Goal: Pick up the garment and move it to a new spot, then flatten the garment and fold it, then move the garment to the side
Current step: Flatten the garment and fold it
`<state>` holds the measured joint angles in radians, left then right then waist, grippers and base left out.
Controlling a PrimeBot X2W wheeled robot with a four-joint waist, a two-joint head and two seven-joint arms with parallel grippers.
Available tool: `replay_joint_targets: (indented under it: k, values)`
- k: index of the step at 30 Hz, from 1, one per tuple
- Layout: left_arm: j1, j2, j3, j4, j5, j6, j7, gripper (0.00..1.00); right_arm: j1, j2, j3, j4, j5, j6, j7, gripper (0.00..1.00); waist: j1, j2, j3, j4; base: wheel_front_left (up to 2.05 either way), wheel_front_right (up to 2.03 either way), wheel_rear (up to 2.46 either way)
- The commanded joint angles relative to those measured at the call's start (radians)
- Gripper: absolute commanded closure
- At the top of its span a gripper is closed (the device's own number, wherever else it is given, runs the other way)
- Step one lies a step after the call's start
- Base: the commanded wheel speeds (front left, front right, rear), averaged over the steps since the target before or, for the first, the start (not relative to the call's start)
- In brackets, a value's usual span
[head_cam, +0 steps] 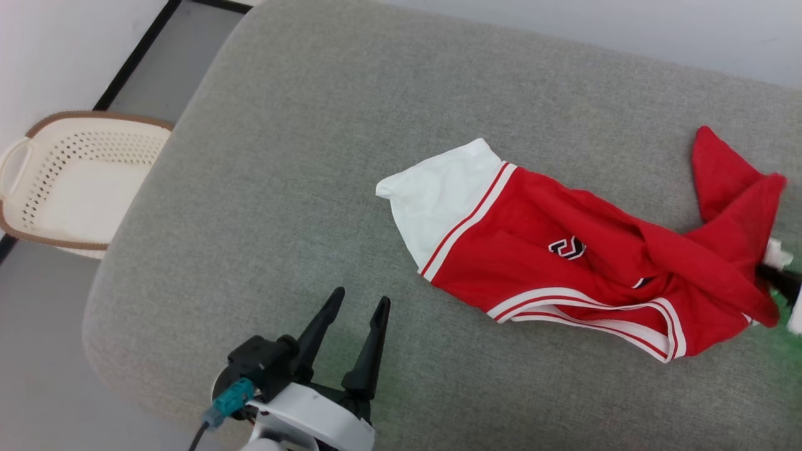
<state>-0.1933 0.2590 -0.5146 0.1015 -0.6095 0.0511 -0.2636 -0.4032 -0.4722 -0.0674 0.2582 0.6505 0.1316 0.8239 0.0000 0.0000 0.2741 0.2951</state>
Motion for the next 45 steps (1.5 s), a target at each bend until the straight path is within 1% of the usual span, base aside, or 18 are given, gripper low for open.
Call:
replay_joint_targets:
  k: [1,4,8,11,14,17,20,22,25,28,33,34,35,36,41,45]
  values:
    - [0.012,0.002,0.003,-0.002,0.005,-0.004,-0.001,0.00,-0.019,-0.011,-0.015,-0.003,-0.004,-0.002,-0.021,1.00,0.0000,0.0000,-0.007,-0.007,0.00,0.00,0.00]
    - [0.014,0.006,0.005,-0.007,0.003,0.001,-0.001,0.00,-0.028,-0.034,-0.040,-0.014,-0.019,-0.002,-0.052,1.00,0.0000,0.0000,-0.014,-0.014,0.00,0.00,0.00]
    - [0.025,0.011,0.004,-0.013,-0.003,0.006,0.001,0.00,-0.042,-0.088,-0.076,-0.044,-0.064,-0.002,-0.099,1.00,0.0000,0.0000,-0.024,-0.021,0.00,0.00,0.00]
    - [0.029,0.014,0.003,-0.018,-0.006,0.008,0.003,0.00,-0.050,-0.095,-0.068,-0.112,-0.048,-0.001,-0.102,1.00,0.0000,0.0000,-0.031,-0.023,0.00,0.00,0.00]
    - [0.034,0.015,0.002,-0.023,-0.010,0.009,0.006,0.00,-0.046,-0.082,-0.018,-0.222,-0.007,-0.001,-0.067,1.00,0.0000,0.0000,-0.034,-0.025,0.00,0.00,0.00]
    - [0.031,0.013,-0.001,-0.027,-0.016,0.008,0.010,0.00,-0.017,-0.067,0.078,-0.316,0.027,-0.001,-0.009,1.00,0.0000,0.0000,-0.032,-0.024,0.00,0.00,0.00]
    - [0.021,0.007,-0.006,-0.028,-0.015,0.005,0.011,0.00,0.004,-0.047,0.175,-0.367,0.041,-0.001,0.032,1.00,0.0000,0.0000,-0.024,-0.016,0.00,0.00,0.00]
    - [0.017,0.004,-0.007,-0.027,-0.017,0.004,0.011,0.00,0.019,-0.037,0.225,-0.369,0.043,-0.001,0.053,1.00,0.0000,0.0000,-0.017,-0.007,0.00,0.00,0.00]
    - [0.012,-0.003,-0.009,-0.026,-0.019,0.001,0.009,0.00,0.034,-0.035,0.273,-0.338,0.027,-0.001,0.045,1.00,0.0000,0.0000,-0.006,0.010,0.00,0.00,0.00]
    - [0.012,-0.004,-0.006,-0.024,-0.021,0.002,0.008,0.00,0.041,-0.030,0.287,-0.310,0.029,-0.001,0.032,1.00,0.0000,0.0000,-0.001,0.018,0.00,0.00,0.00]
    - [0.016,-0.008,0.002,-0.022,-0.023,0.000,0.004,0.00,0.019,-0.040,0.307,-0.267,0.038,-0.001,-0.006,1.00,0.0000,0.0000,0.003,0.021,0.00,0.00,0.00]
    - [0.017,-0.008,0.005,-0.021,-0.024,0.000,0.004,0.00,0.010,-0.043,0.311,-0.266,0.040,-0.001,-0.016,0.73,0.0000,0.0000,0.003,0.018,0.00,0.00,0.00]
    - [0.019,-0.009,0.006,-0.020,-0.023,0.001,0.004,0.00,0.007,-0.047,0.321,-0.267,0.045,-0.001,-0.019,0.51,0.0000,0.0000,0.001,0.014,0.00,0.00,0.00]
    - [0.020,-0.011,0.006,-0.020,-0.023,-0.001,0.003,0.00,0.005,-0.052,0.330,-0.272,0.054,-0.001,-0.021,0.00,0.0000,0.0000,-0.001,0.010,0.00,0.00,0.00]
    - [0.021,-0.014,0.014,-0.018,-0.028,-0.007,0.001,0.00,-0.004,-0.109,0.360,-0.324,0.091,-0.001,-0.009,0.00,0.0000,0.0000,-0.009,-0.011,0.00,0.00,0.00]
    - [0.024,-0.021,0.013,-0.015,-0.028,-0.011,0.001,0.00,0.015,-0.164,0.371,-0.395,0.105,-0.001,0.044,0.00,0.0000,0.0000,-0.009,-0.020,0.00,0.00,0.00]
